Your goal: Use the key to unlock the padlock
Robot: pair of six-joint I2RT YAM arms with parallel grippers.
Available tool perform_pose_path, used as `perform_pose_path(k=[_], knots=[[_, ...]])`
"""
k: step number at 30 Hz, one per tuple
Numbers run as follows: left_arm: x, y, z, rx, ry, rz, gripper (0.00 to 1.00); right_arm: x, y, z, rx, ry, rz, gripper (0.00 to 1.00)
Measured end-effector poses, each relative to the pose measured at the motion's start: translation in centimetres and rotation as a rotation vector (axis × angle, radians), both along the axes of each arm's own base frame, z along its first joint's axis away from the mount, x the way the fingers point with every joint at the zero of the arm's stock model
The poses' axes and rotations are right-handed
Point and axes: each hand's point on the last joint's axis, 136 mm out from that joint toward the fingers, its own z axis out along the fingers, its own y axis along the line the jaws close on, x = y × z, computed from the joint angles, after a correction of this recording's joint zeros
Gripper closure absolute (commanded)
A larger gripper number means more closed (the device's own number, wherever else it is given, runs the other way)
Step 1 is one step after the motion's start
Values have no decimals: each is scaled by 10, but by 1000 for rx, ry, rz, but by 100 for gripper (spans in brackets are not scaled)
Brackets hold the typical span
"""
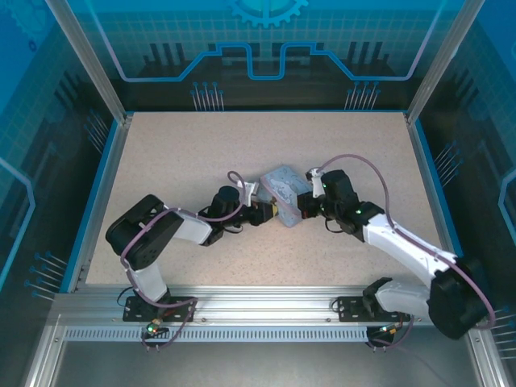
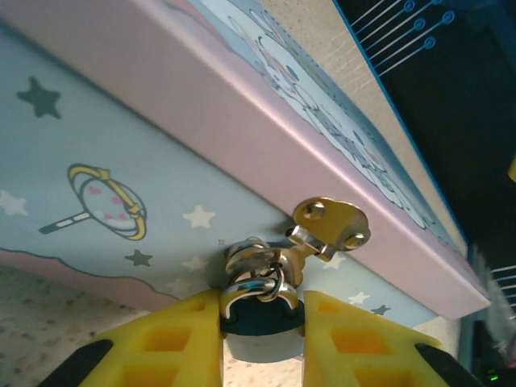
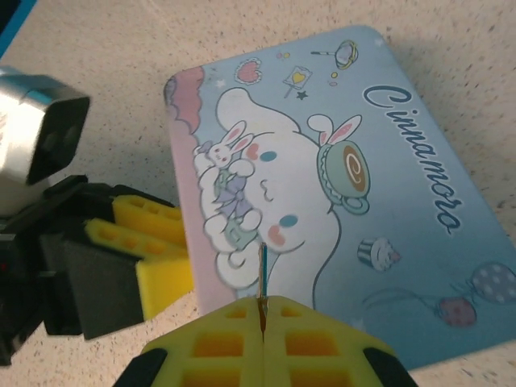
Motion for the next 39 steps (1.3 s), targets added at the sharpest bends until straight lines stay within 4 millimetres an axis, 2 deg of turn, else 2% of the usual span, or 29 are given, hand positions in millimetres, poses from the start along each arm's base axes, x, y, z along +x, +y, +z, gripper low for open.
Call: perform_pose_path(k=[5, 7, 11, 18, 22, 39], knots=[[-9, -7, -5, -7, 110, 16, 81, -33, -15, -13, -26, -49, 40, 97], [-12, -10, -3, -8, 143, 21, 82, -48, -16, -23, -33, -59, 74, 97], [-14, -17, 7, -29, 181, 33, 82, -66, -10, -33, -52, -83, 140, 97], [-21, -27, 12, -60, 241, 41, 85, -70, 4, -43, -91, -133, 209, 97], [-25, -31, 13, -65, 262, 40, 86, -67, 5, -53, -124, -123, 213, 97], [-25, -33, 14, -87, 296, 63, 86, -64, 14, -73, -162, -130, 217, 97]])
